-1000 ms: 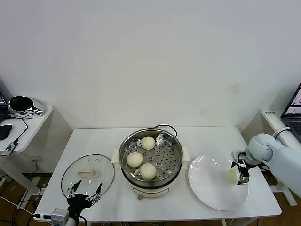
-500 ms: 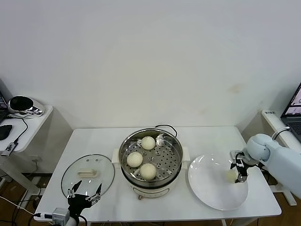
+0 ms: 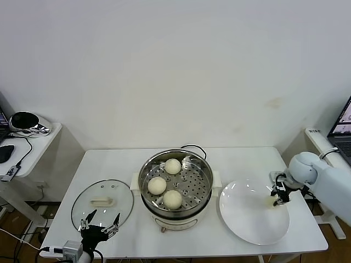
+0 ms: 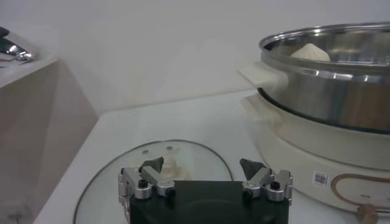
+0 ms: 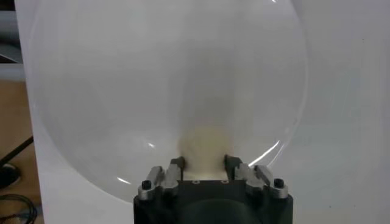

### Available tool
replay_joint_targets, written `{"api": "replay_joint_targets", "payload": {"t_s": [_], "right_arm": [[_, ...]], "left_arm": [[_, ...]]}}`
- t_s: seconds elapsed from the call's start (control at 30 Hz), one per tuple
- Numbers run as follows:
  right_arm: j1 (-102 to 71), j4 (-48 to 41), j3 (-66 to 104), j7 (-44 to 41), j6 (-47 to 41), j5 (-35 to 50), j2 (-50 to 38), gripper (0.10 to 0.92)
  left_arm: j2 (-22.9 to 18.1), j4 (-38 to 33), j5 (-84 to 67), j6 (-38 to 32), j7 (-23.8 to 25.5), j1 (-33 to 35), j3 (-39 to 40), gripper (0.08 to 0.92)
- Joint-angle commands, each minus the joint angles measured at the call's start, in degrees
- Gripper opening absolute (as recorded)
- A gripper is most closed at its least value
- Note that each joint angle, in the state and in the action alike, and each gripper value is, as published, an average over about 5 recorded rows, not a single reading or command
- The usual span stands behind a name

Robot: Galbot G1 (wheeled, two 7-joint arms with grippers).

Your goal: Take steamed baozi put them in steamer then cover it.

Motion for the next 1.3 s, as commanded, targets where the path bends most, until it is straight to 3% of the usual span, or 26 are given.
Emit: {"api": "replay_joint_targets", "payload": {"t_s": [0.03,0.27,0.43,0.6,0.93,1.3], "right_arm": [[10.69,3.50,-7.91,-0.71,-2.14,6.32,-1.35,0.382],[31.26,8.90,-21.44,-2.09,-6.41,19.18,1.95,0.382],[48.11,10.73,-33.83,-1.99,-10.11,30.99,10.38,0.389],[54.38,9.11,-38.34,-1.38,-12.73,38.67,19.04,0.390],[52.90,2.92,-38.59,0.83,-16.13,43.72,32.85,0.390],[45.59,-2.48,-40.07,2.58,-18.21,40.43,39.49,0.390]], "left_arm": [[0.13,-0.35,-0.04,-0.10,-0.10,-0.22,-0.05,0.823],[0.15,-1.32,0.52,-0.10,-0.32,-0.82,-0.04,0.823],[0.63,-1.82,0.78,-0.11,-0.56,-1.18,-0.48,0.823],[0.58,-2.96,0.69,0.07,-0.68,-1.62,-1.11,0.823],[0.60,-4.70,-0.56,0.07,-0.70,-1.01,-1.96,0.823],[0.93,-5.06,-2.03,0.29,-0.17,-1.61,-1.99,0.823]]}}
